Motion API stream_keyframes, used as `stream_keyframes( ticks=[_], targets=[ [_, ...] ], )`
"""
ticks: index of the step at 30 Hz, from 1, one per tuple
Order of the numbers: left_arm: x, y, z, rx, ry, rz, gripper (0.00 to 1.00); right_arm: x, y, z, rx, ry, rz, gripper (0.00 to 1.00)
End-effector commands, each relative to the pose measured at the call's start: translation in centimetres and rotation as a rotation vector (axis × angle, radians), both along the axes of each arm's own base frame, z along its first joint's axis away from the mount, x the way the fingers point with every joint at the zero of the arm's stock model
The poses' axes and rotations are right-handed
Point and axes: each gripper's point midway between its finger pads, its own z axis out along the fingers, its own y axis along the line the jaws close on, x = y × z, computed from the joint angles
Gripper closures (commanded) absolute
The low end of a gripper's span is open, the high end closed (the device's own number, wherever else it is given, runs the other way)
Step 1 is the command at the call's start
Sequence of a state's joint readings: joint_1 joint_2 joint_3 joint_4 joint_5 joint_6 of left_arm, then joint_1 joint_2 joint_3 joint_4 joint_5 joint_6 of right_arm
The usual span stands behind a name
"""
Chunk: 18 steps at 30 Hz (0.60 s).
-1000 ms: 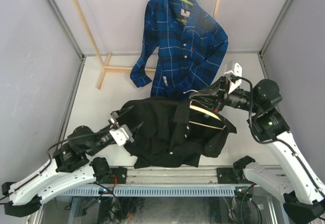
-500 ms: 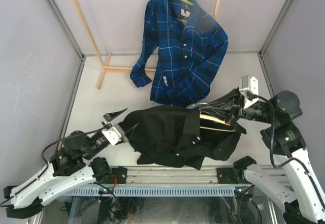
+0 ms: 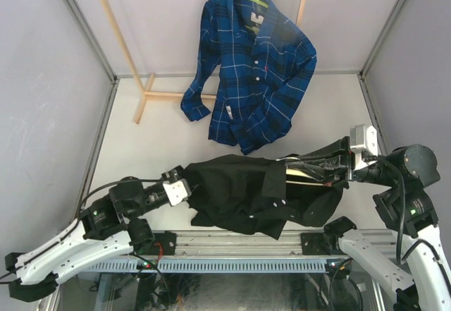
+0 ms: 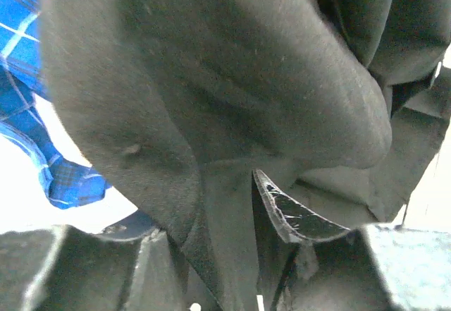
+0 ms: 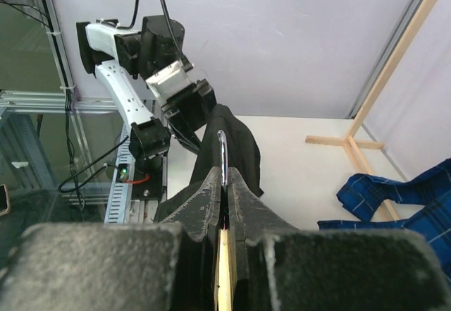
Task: Place the shirt on the hanger
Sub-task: Hang the shirt on the hanger.
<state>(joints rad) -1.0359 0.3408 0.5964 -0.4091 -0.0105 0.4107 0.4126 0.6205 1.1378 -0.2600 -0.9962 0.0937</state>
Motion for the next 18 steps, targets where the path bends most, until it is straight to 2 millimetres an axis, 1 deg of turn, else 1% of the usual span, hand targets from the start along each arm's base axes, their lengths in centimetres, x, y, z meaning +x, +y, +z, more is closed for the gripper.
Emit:
stream_keyframes(
  ticks=[1, 5, 7, 9, 11, 15, 18],
  targets=[
    [-0.2, -0.4, -0.1, 0.022, 0.031, -0.014, 0.65, -1.2, -1.1, 2.4, 0.042, -0.120, -0.046, 1.00],
    [1.1, 0.6, 0.5, 0.009, 0.006, 0.076, 0.80, -1.0, -1.8, 2.2, 0.044, -0.134, -0.108, 1.00],
    [2.6, 1.8, 1.3, -0.022, -0.016, 0.188, 0.98, -0.7, -2.1, 2.1, 0.035, -0.130, -0.147, 1.00],
    [4.3, 3.5, 2.3, -0.068, -0.042, 0.335, 1.00, -0.3, -2.4, 2.0, 0.024, -0.118, -0.180, 1.00],
    [5.5, 5.1, 3.2, -0.106, -0.065, 0.445, 1.00, 0.0, -2.5, 1.8, 0.020, -0.112, -0.192, 1.00],
    [6.9, 7.9, 4.7, -0.173, -0.086, 0.614, 1.00, 0.1, -2.3, 1.6, 0.014, -0.102, -0.186, 1.00],
    [7.5, 9.5, 5.5, -0.215, -0.091, 0.701, 1.00, 0.3, -2.2, 1.6, 0.011, -0.096, -0.184, 1.00]
  ],
)
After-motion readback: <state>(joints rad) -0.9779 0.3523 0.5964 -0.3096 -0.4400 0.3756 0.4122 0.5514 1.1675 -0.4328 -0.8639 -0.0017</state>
